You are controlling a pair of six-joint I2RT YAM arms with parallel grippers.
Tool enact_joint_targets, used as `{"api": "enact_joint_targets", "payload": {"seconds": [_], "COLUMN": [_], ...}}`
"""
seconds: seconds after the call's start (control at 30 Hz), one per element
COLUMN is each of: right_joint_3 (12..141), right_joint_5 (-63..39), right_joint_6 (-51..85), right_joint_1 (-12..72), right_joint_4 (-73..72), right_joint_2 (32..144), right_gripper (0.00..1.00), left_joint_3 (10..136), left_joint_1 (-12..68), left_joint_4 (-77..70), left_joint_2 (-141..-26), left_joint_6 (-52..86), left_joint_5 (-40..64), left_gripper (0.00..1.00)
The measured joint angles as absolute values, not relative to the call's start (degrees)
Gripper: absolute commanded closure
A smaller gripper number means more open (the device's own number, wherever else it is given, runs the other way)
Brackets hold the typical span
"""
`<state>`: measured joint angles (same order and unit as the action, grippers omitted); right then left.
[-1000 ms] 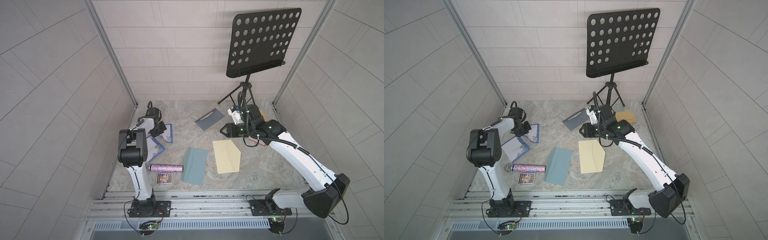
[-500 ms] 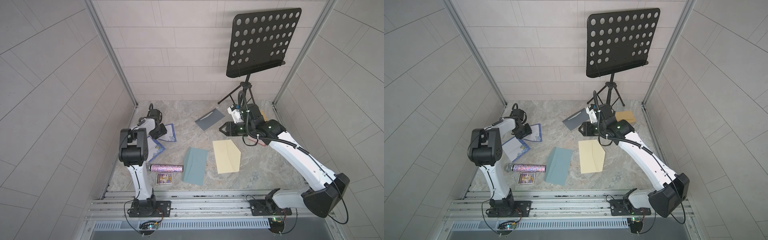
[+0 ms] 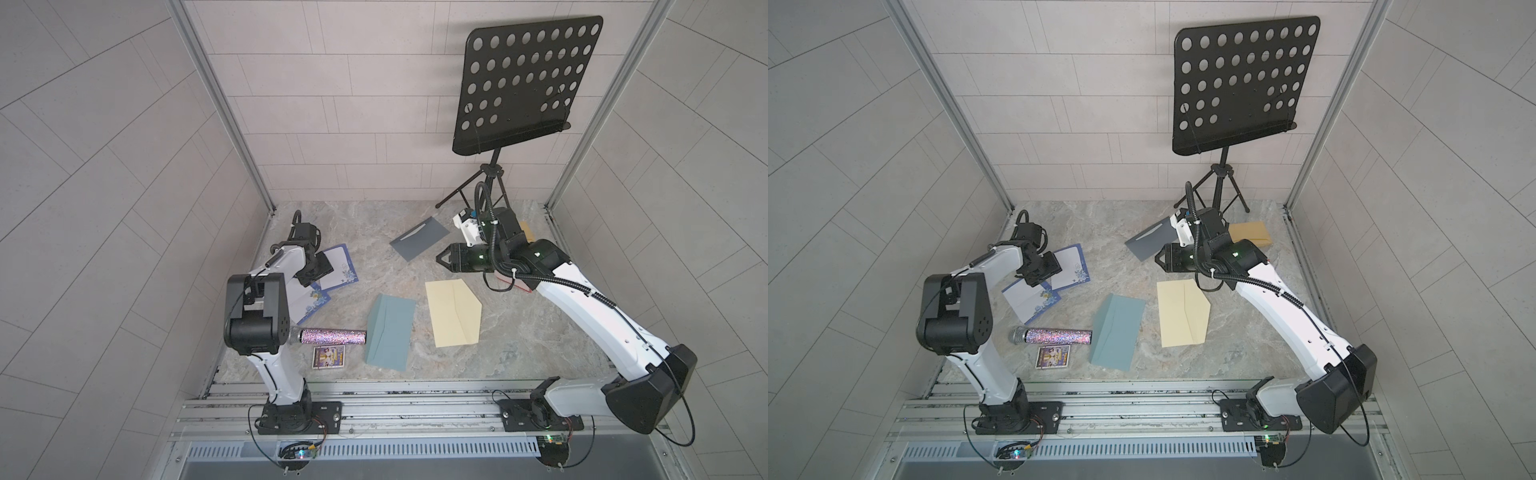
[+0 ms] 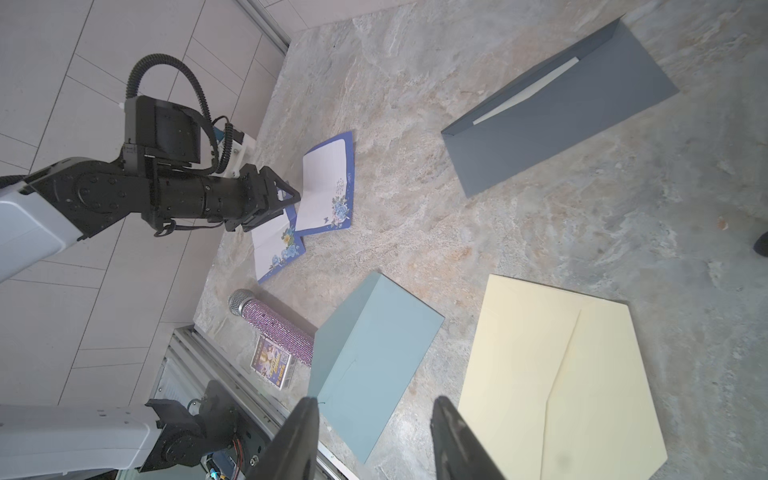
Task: Take the letter paper out of the envelope
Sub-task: Place the letter paper at the center of the board, then pick up the envelope from the center of the board.
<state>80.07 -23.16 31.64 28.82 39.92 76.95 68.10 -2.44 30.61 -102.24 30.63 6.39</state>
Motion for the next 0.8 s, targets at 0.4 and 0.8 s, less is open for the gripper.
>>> {"api": "enact_joint_targets", "payload": {"seconds": [0.4,0.8], "right_joint_3": [71.5,73.7], "right_joint_5": [-20.7,-13.1], "right_joint_6": [39.2,53.1], "right_joint_1": [25.1,24.1], "right_joint_4": [31.3,17.3], "right_joint_2": [76.4,94.2], "right_gripper": [0.53,0.51], "left_joint_3": [67.4,71.8], "left_joint_1": [8.7,21.7], "left_joint_4": [27.6,23.0], "left_joint_2": [-95.6,-96.9], "left_joint_6": [35.2,40.3], "left_joint_5": [12.0,15.3], "left_gripper": [0.44,0.43]}}
